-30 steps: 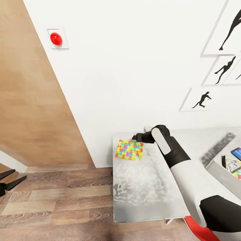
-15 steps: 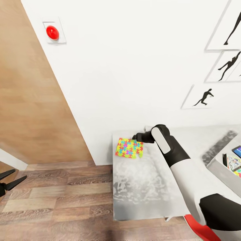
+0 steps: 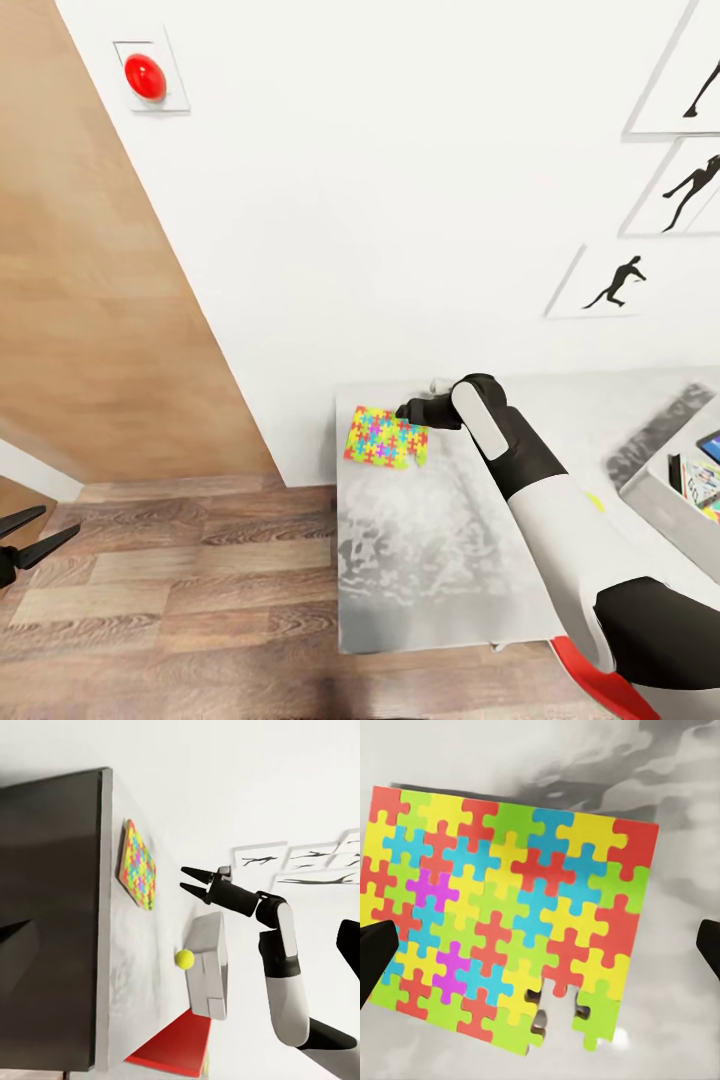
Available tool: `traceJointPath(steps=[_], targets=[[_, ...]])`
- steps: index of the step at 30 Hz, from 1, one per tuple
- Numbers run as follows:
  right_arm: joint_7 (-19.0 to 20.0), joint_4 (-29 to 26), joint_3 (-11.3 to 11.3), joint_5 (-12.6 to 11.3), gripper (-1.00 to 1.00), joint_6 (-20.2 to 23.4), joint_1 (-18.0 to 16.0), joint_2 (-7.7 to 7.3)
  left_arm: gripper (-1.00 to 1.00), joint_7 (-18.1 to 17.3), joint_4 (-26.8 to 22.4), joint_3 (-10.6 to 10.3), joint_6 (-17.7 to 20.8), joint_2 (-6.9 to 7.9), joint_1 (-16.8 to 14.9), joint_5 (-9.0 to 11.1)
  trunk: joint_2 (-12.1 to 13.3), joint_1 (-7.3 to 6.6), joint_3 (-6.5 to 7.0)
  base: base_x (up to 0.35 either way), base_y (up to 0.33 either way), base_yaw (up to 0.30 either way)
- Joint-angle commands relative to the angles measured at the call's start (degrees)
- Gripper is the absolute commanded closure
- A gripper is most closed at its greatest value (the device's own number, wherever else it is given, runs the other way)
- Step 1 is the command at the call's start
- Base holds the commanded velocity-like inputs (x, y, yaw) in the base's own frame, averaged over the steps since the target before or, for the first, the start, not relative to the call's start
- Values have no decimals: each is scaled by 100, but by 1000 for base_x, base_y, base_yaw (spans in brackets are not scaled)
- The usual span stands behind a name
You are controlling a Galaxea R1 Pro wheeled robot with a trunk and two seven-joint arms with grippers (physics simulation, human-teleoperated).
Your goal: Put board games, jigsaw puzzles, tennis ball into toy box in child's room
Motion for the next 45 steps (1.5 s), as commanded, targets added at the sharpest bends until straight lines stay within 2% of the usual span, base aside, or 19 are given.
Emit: traceJointPath(steps=[1,32,45], targets=[[-59,-4,8,-59,-100,8,-5,-1,-100,-6,0,-2,55,3,-3,20,-11,3,-19,0,0,0],[-47,-8,8,-59,-100,13,-5,1,-100,-6,0,-3,55,3,-3,17,-11,3,-309,0,0,0],[-33,-13,8,-59,-100,15,-5,1,-100,-6,0,0,54,3,-3,13,-11,3,-339,0,0,0]])
